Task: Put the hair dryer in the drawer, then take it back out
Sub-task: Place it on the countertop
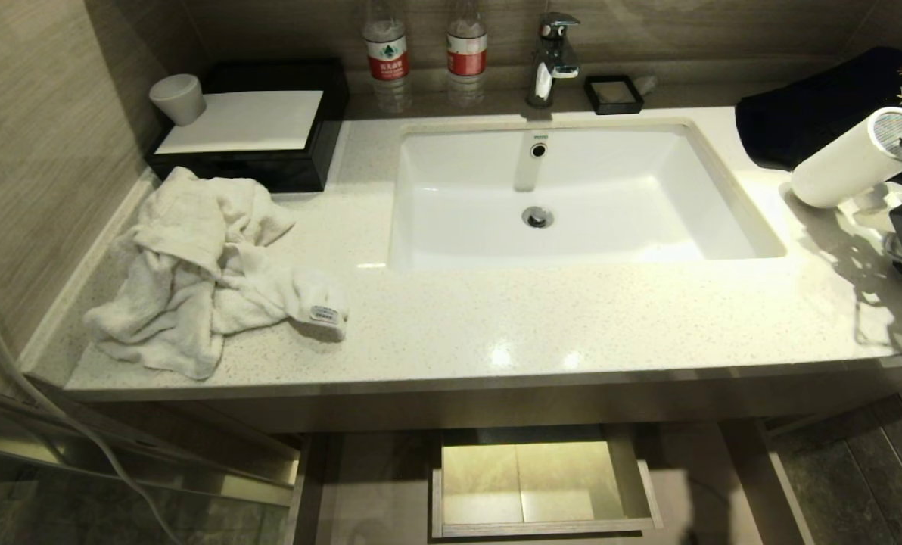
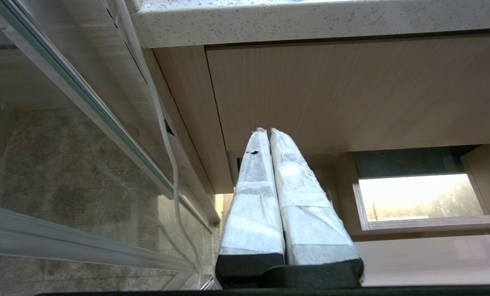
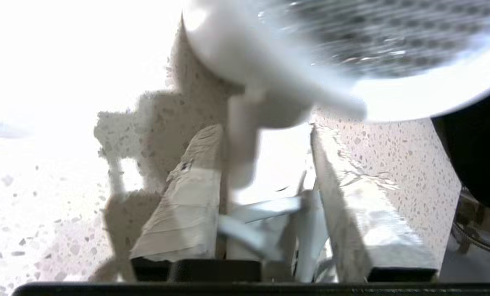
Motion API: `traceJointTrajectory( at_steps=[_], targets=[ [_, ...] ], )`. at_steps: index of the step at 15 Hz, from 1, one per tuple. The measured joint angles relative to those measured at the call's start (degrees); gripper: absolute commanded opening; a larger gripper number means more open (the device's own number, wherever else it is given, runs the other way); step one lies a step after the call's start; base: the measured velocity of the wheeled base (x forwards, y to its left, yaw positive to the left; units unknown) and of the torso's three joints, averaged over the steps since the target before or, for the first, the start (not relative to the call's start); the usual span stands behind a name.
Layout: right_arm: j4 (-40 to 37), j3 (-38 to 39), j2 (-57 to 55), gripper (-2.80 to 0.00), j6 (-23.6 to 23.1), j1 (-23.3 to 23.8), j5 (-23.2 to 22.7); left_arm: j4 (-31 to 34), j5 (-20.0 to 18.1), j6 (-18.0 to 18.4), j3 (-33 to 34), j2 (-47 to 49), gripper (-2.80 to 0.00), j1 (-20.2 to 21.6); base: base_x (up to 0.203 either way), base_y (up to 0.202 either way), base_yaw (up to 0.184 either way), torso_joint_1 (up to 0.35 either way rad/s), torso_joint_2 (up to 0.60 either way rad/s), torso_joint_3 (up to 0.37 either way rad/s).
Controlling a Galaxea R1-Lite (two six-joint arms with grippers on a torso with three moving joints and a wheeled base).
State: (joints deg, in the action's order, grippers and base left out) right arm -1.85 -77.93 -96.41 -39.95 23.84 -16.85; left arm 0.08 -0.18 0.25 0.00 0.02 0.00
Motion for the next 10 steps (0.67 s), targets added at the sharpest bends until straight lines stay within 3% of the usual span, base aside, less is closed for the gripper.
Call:
traceJointTrajectory(
  at_steps=[8, 9, 10],
  targets=[
    [-0.3, 1.5, 1.5, 0.00, 0.3, 1.6, -0.7, 0.0, 0.0, 0.0, 0.0, 0.0, -2.80, 0.0, 0.000, 0.000, 0.000, 0.000, 0.00, 0.000],
    [-0.1, 3.2, 3.3, -2.80, 0.4, 1.9, -0.7, 0.0, 0.0, 0.0, 0.0, 0.0, -2.80, 0.0, 0.000, 0.000, 0.000, 0.000, 0.00, 0.000],
    [0.3, 5.0, 5.2, -2.80, 0.4, 2.2, -0.7, 0.0, 0.0, 0.0, 0.0, 0.0, -2.80, 0.0, 0.000, 0.000, 0.000, 0.000, 0.00, 0.000]
  ],
)
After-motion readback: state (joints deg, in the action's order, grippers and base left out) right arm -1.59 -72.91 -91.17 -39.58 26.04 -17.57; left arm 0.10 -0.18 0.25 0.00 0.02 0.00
